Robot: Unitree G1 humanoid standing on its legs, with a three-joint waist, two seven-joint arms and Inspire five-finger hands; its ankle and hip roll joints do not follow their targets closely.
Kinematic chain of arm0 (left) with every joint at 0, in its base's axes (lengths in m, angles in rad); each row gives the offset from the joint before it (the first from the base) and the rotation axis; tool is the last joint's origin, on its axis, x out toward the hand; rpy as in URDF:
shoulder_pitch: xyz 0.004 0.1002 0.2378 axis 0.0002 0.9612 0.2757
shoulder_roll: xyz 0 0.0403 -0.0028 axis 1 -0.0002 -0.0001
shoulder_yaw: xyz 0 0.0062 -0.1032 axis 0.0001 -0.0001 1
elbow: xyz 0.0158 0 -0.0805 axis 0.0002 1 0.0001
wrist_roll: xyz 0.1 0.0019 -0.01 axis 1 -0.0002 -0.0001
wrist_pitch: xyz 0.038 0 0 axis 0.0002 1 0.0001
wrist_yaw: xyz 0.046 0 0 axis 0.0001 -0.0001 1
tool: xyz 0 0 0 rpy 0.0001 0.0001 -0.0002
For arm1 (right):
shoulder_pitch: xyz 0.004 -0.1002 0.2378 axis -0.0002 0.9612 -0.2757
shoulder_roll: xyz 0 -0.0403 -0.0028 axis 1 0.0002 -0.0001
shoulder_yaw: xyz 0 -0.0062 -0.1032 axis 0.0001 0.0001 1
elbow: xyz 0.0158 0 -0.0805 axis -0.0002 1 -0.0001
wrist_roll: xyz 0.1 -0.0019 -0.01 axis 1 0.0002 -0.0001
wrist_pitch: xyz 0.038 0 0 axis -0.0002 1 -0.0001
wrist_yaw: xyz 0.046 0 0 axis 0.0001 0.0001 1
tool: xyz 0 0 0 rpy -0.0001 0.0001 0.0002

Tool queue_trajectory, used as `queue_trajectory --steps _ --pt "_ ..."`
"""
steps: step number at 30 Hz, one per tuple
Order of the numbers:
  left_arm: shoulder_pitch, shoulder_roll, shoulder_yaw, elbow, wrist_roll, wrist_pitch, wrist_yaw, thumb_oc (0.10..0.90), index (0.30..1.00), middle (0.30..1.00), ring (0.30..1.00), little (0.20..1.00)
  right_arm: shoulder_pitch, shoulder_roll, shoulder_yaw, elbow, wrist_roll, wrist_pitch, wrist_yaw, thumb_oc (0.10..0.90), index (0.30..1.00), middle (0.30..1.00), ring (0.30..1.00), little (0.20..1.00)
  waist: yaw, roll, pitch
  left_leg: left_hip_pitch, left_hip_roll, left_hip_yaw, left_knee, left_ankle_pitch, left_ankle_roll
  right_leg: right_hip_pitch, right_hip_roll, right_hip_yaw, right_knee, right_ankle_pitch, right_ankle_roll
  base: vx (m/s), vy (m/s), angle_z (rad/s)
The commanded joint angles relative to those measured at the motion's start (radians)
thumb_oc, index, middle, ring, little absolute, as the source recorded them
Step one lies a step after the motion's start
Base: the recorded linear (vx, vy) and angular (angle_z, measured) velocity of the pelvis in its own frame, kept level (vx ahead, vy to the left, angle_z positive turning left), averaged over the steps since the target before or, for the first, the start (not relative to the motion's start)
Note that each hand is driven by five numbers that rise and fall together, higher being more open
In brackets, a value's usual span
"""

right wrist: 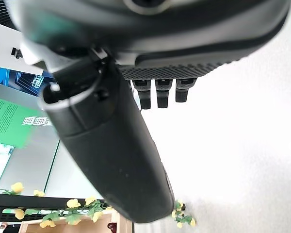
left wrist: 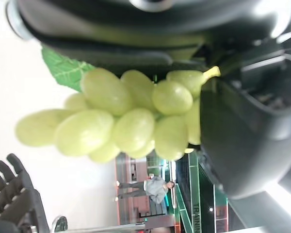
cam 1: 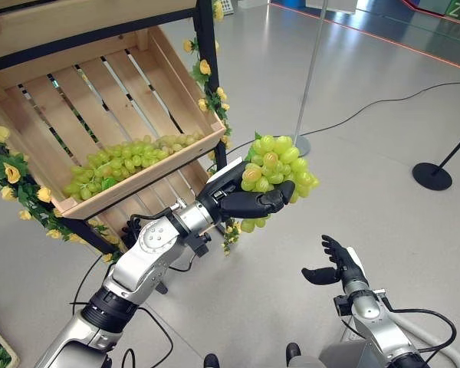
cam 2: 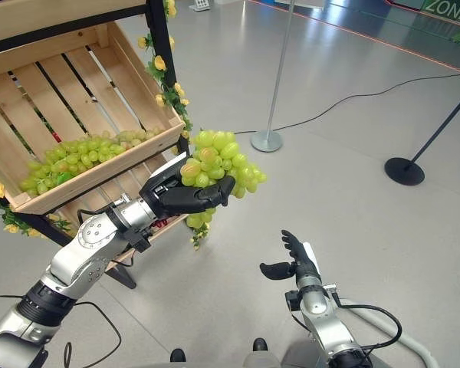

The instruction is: Pick up the fruits from the basket on one side to the basket on the other side

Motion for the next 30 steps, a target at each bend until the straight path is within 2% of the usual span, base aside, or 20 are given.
queue_trajectory --steps 1,7,12,17,24,30 --pt "-0.083 -0.056 0.112 -0.075 -0.096 -0.159 -0.013 0.400 0.300 0.300 0.300 0.300 -0.083 -0.037 0.012 -0.060 -0.030 -0.052 -0.024 0.800 0.900 0.900 0.900 0.900 0.038 0.007 -0.101 -0.008 0.005 -0.059 0.004 -0.040 -0.005 0.005 0.017 -0.067 0.006 0.015 -0.038 0.00 0.000 0.00" --pt "-0.085 -0.046 0.164 -0.168 -0.168 -0.182 -0.015 0.400 0.300 0.300 0.300 0.300 -0.067 -0.001 0.026 -0.039 -0.046 -0.039 -0.026 0.800 0.900 0.900 0.900 0.900 0.050 0.012 -0.110 -0.011 0.007 -0.070 0.004 -0.044 -0.010 0.014 0.012 -0.080 0.005 0.007 -0.037 0.00 -0.002 0.02" --pt "-0.082 -0.012 0.221 -0.216 -0.131 -0.249 0.079 0.400 0.300 0.300 0.300 0.300 -0.061 0.014 0.038 -0.025 -0.047 -0.029 -0.031 0.800 0.900 0.900 0.900 0.900 0.070 0.009 -0.117 -0.012 0.010 -0.082 0.004 -0.044 -0.016 0.022 0.009 -0.094 0.001 0.000 -0.038 0.00 -0.023 0.05" --pt "-0.064 0.017 0.294 -0.230 -0.112 -0.261 0.159 0.400 0.300 0.300 0.300 0.300 -0.052 0.020 0.042 -0.014 -0.052 -0.023 -0.040 0.800 0.900 0.900 0.900 0.900 0.092 0.007 -0.123 -0.019 0.012 -0.093 0.004 -0.041 -0.019 0.025 0.008 -0.107 0.001 -0.005 -0.038 -0.01 -0.018 0.06" --pt "-0.066 0.107 0.386 -0.230 -0.057 -0.247 0.301 0.400 0.300 0.300 0.300 0.300 -0.057 0.029 0.058 0.019 -0.051 -0.012 -0.056 0.800 0.900 0.900 0.900 0.900 0.128 0.013 -0.130 -0.034 0.011 -0.115 0.004 -0.031 -0.025 0.027 0.004 -0.132 0.001 -0.009 -0.038 -0.02 -0.014 0.12" --pt "-0.065 0.170 0.424 -0.176 -0.075 -0.182 0.369 0.400 0.300 0.300 0.300 0.300 -0.064 0.033 0.077 0.043 -0.041 -0.015 -0.072 0.800 0.900 0.900 0.900 0.900 0.151 0.023 -0.132 -0.045 0.008 -0.127 0.004 -0.023 -0.027 0.028 0.002 -0.150 0.001 -0.010 -0.038 -0.02 -0.005 0.10"
